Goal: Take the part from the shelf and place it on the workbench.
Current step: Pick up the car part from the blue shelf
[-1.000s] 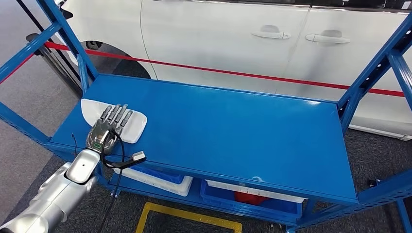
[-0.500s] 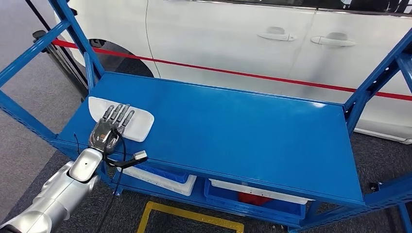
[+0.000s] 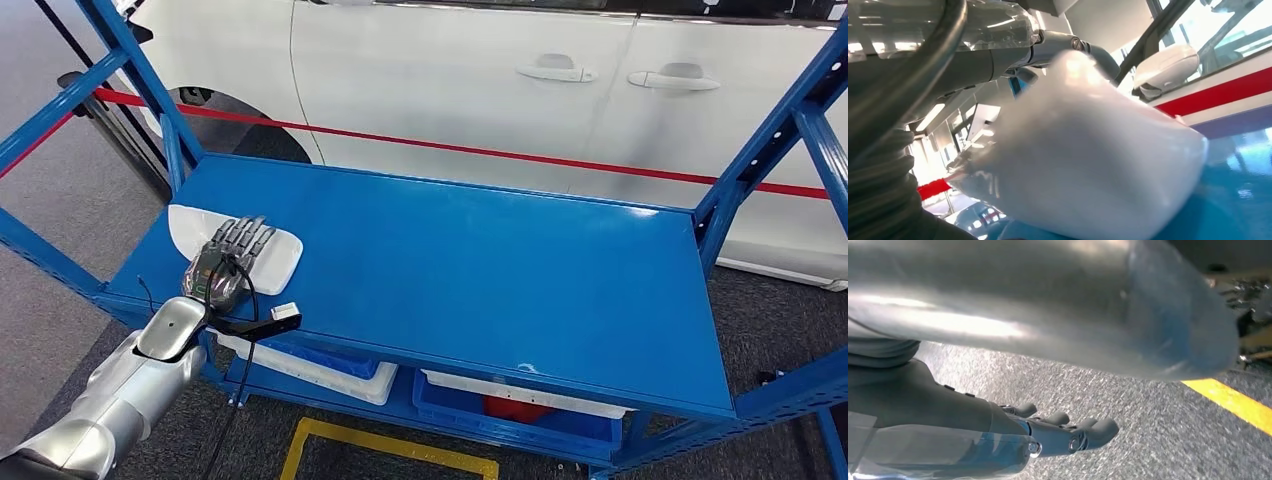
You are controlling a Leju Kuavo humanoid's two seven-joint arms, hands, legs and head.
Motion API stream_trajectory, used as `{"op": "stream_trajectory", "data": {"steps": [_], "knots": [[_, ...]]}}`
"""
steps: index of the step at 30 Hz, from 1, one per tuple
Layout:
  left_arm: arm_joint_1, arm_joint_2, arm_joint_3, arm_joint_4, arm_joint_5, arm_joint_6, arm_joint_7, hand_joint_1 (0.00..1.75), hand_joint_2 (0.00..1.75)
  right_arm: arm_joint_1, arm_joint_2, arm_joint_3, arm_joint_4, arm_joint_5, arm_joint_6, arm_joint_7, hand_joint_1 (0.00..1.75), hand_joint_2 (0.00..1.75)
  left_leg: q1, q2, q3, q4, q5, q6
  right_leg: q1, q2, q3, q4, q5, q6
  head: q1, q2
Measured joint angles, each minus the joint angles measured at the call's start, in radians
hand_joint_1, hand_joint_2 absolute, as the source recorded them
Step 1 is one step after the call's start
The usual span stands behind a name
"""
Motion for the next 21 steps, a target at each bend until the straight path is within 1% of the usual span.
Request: {"op": "stream_trajectory", "data": {"steps": [1, 2, 4, 5, 6, 7, 9, 10, 11, 12, 13, 14, 15, 16, 17, 18, 20, 21], "knots": [[-0.004, -0.003, 0.004, 0.004, 0.0, -0.006, -0.004, 0.0, 1.75, 0.0, 0.001, 0.0, 0.0, 0.0, 0.0, -0.001, 0.0, 0.0, -0.004, 0.001, 0.006, -0.017, -0.001, 0.006, -0.003, -0.001, 0.0, -0.002, 0.001, 0.005, 0.0, 0.0], [-0.006, -0.006, 0.007, 0.008, 0.0, -0.011, -0.006, 0.0, 1.75, 0.0, 0.002, 0.0, 0.0, 0.0, 0.001, -0.001, 0.0, 0.0, -0.007, 0.002, 0.007, -0.022, 0.001, 0.01, -0.004, -0.002, 0.002, -0.007, 0.004, 0.012, -0.001, 0.0], [-0.009, -0.014, 0.011, 0.012, -0.002, -0.019, -0.008, 0.0, 1.75, 0.0, 0.004, 0.0, 0.001, 0.0, 0.002, -0.003, 0.0, 0.0, -0.004, 0.002, 0.02, -0.046, 0.016, 0.018, -0.004, -0.004, 0.006, -0.009, 0.005, 0.021, -0.001, 0.0], [-0.011, -0.018, 0.012, 0.014, -0.003, -0.023, -0.009, 0.0, 1.75, 0.0, 0.004, 0.0, 0.001, 0.0, 0.002, -0.004, 0.0, 0.0, -0.001, 0.001, 0.028, -0.061, 0.025, 0.022, -0.003, -0.004, 0.006, -0.005, 0.0, 0.024, 0.0, 0.0], [-0.011, -0.022, 0.012, 0.016, -0.003, -0.027, -0.009, 0.0, 1.75, 0.0, 0.003, 0.0, 0.001, 0.0, 0.002, -0.004, 0.0, 0.0, 0.002, 0.002, 0.035, -0.074, 0.034, 0.024, -0.002, -0.004, -0.001, 0.012, -0.014, 0.026, 0.002, 0.0], [-0.012, -0.026, 0.012, 0.018, -0.004, -0.031, -0.009, 0.0, 1.75, 0.0, 0.002, 0.0, 0.001, 0.0, 0.002, -0.005, 0.0, 0.0, 0.002, 0.002, 0.035, -0.077, 0.037, 0.025, -0.002, -0.003, -0.018, 0.047, -0.038, 0.028, 0.004, 0.0], [-0.012, -0.032, 0.012, 0.022, -0.002, -0.043, -0.01, 0.0, 1.75, 0.001, 0.001, 0.0, 0.001, -0.001, 0.002, -0.006, 0.0, 0.0, 0.002, 0.002, 0.029, -0.077, 0.041, 0.028, -0.003, -0.002, -0.074, 0.16, -0.101, 0.033, 0.005, 0.0], [-0.012, -0.035, 0.013, 0.025, 0.0, -0.05, -0.011, 0.0, 1.75, 0.001, 0.001, 0.0, 0.001, -0.001, 0.001, -0.007, 0.0, 0.0, 0.002, 0.002, 0.026, -0.073, 0.041, 0.027, -0.004, -0.002, -0.1, 0.215, -0.122, 0.037, 0.006, 0.0], [-0.013, -0.038, 0.013, 0.027, 0.002, -0.059, -0.012, 0.0, 1.75, 0.002, 0.001, 0.0, 0.001, -0.001, 0.001, -0.008, 0.0, 0.0, 0.003, 0.002, 0.023, -0.069, 0.04, 0.026, -0.006, -0.003, -0.113, 0.241, -0.124, 0.041, 0.005, 0.0], [-0.013, -0.041, 0.014, 0.029, 0.005, -0.067, -0.014, 0.07, 1.75, 0.003, 0.001, 0.0, 0.001, -0.001, 0.0, -0.009, 0.0, 0.0, 0.004, 0.001, 0.02, -0.063, 0.038, 0.024, -0.008, -0.003, -0.108, 0.231, -0.107, 0.045, 0.005, 0.0], [-0.014, -0.043, 0.015, 0.03, 0.007, -0.076, -0.016, 0.48, 1.75, 0.003, 0.0, 0.0, 0.001, -0.002, -0.001, -0.01, 0.0, 0.0, 0.006, 0.001, 0.017, -0.056, 0.035, 0.019, -0.011, -0.004, -0.083, 0.184, -0.077, 0.048, 0.006, 0.0], [-0.016, -0.045, 0.016, 0.031, 0.009, -0.084, -0.019, 0.89, 1.75, 0.003, -0.001, 0.0, 0.001, -0.002, -0.001, -0.011, 0.0, 0.0, 0.007, 0.0, 0.015, -0.046, 0.03, 0.014, -0.015, -0.005, -0.049, 0.118, -0.045, 0.051, 0.006, 0.0], [-0.019, -0.046, 0.018, 0.032, 0.01, -0.092, -0.021, 1.33, 1.75, 0.003, -0.002, 0.0, 0.001, -0.002, -0.002, -0.012, 0.0, 0.0, 0.007, 0.0, 0.01, -0.034, 0.023, 0.006, -0.015, -0.004, -0.02, 0.062, -0.024, 0.049, 0.007, 0.0], [-0.022, -0.047, 0.02, 0.034, 0.012, -0.1, -0.023, 1.69, 1.75, 0.003, -0.001, 0.0, 0.001, -0.002, -0.002, -0.013, 0.0, 0.0, 0.006, -0.001, 0.005, -0.023, 0.017, 0.0, -0.015, -0.002, -0.002, 0.026, -0.013, 0.044, 0.006, 0.0], [-0.024, -0.048, 0.022, 0.035, 0.013, -0.108, -0.024, 1.72, 1.75, 0.003, -0.001, 0.0, 0.001, -0.002, -0.002, -0.014, 0.0, 0.0, 0.005, -0.001, 0.001, -0.014, 0.011, -0.005, -0.014, -0.001, 0.004, 0.012, -0.012, 0.037, 0.006, 0.0], [-0.025, -0.049, 0.024, 0.036, 0.014, -0.115, -0.026, 1.75, 1.75, 0.003, 0.0, 0.0, 0.001, -0.002, -0.003, -0.015, 0.0, 0.0, 0.004, -0.002, -0.002, -0.01, 0.009, -0.01, -0.011, 0.001, 0.002, 0.014, -0.014, 0.027, 0.005, 0.0], [-0.023, -0.053, 0.026, 0.038, 0.014, -0.123, -0.03, 1.75, 1.75, 0.002, 0.0, 0.0, 0.001, -0.002, -0.004, -0.015, 0.0, 0.0, 0.007, -0.002, -0.004, -0.004, 0.005, -0.017, -0.011, 0.002, 0.0, 0.013, -0.011, 0.013, 0.005, 0.0], [-0.021, -0.055, 0.026, 0.039, 0.014, -0.125, -0.032, 1.75, 1.75, 0.002, 0.0, 0.0, 0.001, -0.002, -0.004, -0.016, 0.0, 0.0, 0.009, -0.002, -0.01, 0.01, -0.006, -0.023, -0.011, 0.001, -0.001, 0.012, -0.008, 0.007, 0.004, 0.0]]}}
